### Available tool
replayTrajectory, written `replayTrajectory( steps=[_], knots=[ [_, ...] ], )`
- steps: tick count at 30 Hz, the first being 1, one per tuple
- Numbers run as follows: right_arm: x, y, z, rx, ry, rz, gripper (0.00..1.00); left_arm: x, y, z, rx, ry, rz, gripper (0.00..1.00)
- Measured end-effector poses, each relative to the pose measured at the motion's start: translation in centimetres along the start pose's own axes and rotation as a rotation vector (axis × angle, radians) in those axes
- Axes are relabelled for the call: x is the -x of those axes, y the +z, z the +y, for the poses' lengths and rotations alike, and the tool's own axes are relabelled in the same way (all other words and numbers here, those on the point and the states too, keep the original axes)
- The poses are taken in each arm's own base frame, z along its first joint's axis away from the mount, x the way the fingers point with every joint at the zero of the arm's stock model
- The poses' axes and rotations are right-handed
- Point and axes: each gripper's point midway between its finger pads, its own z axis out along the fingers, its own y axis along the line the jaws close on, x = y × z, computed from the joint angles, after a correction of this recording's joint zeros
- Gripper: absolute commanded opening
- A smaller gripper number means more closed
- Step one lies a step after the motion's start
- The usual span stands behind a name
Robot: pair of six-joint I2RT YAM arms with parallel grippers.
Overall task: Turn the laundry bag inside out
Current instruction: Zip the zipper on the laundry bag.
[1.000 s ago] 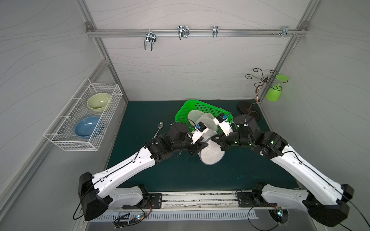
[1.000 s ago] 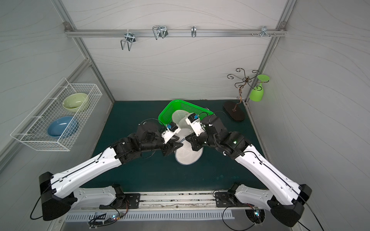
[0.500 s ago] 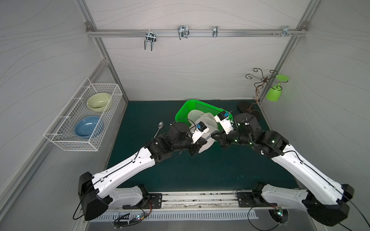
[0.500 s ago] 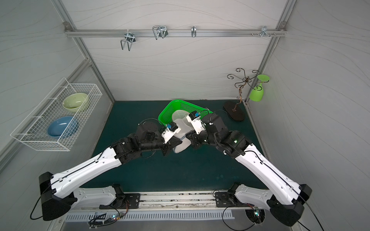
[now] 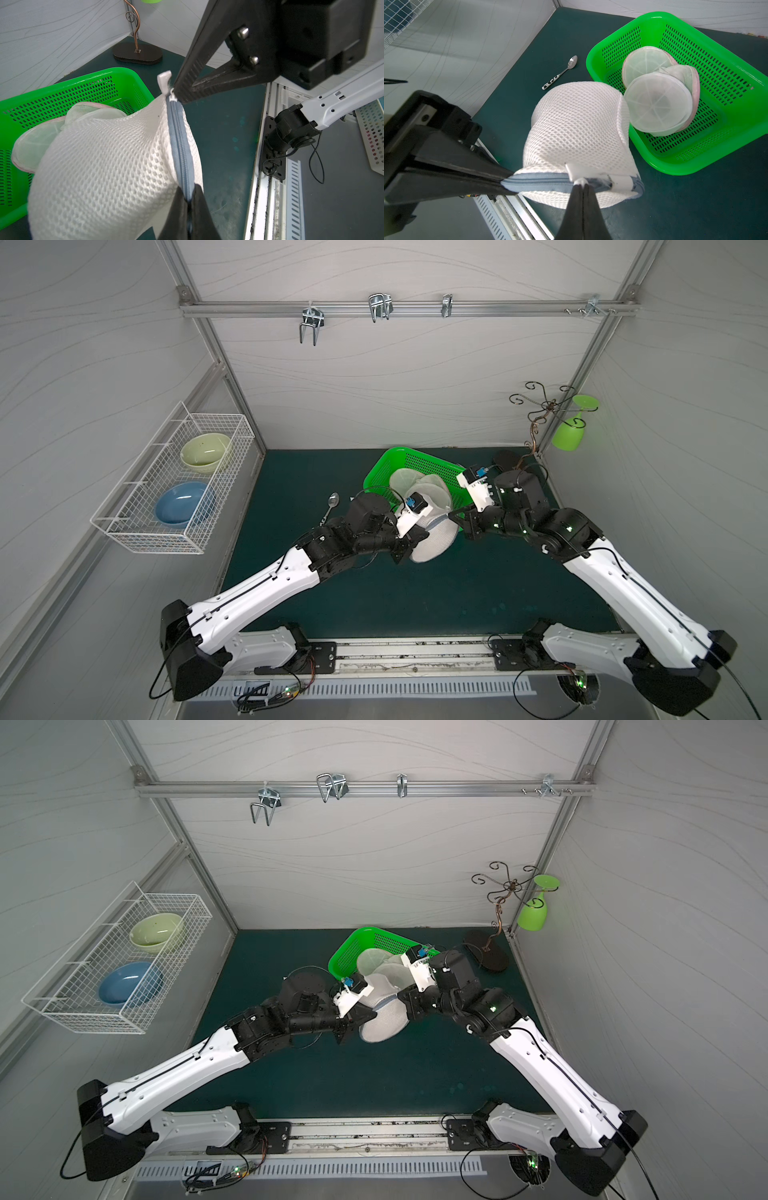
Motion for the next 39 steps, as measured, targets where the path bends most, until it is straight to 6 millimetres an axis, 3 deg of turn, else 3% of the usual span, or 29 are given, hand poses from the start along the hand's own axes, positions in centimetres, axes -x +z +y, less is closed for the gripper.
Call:
replayTrajectory(
  steps=[6, 8, 10, 14, 17, 21, 27, 30, 32, 34, 39],
  knots=[
    [-0.4, 0.2, -0.2, 0.003, 0.008, 0.014, 0.02, -0.2, -0.1, -0.1, -0.022, -0.009, 0.007, 0.00],
    [-0.4, 0.2, -0.1, 0.011, 0.011, 0.014, 0.30, -0.2, -0.2, -0.1, -0.032, -0.017, 0.006, 0.00],
    [-0.3, 0.0, -0.3, 0.019, 0.019, 0.009, 0.46, -0.4, -0.3, 0.1, -0.049, -0.041, 0.001, 0.00],
    [-0.3, -0.4, -2.5, 0.050, 0.104, -0.050, 0.60, -1.2, -1.1, 1.2, -0.081, -0.130, -0.021, 0.00],
    [-1.6, -0.3, -4.5, 0.101, 0.204, -0.101, 0.71, -1.6, -1.7, 2.0, -0.108, -0.199, -0.047, 0.00],
    [-3.3, 0.9, -2.8, 0.289, 0.255, -0.094, 0.76, -1.4, -2.5, 2.1, -0.160, -0.265, -0.099, 0.00],
    [-2.8, 1.1, -1.0, 0.437, 0.227, -0.115, 0.76, -0.4, -3.4, 1.5, -0.254, -0.318, -0.180, 0.00],
    [-2.4, 1.4, -0.3, 0.484, 0.200, -0.124, 0.71, 0.2, -3.7, 1.0, -0.297, -0.322, -0.205, 0.00],
    [-2.4, 1.5, 0.6, 0.526, 0.183, -0.119, 0.63, 0.6, -3.8, 0.8, -0.316, -0.320, -0.216, 0.00],
    [-2.5, 1.6, 1.4, 0.559, 0.166, -0.108, 0.49, 0.8, -4.1, 0.6, -0.328, -0.317, -0.223, 0.00],
    [-2.4, 1.6, 1.9, 0.577, 0.156, -0.113, 0.20, 0.3, -4.3, 1.5, -0.268, -0.324, -0.212, 0.00]
  ],
)
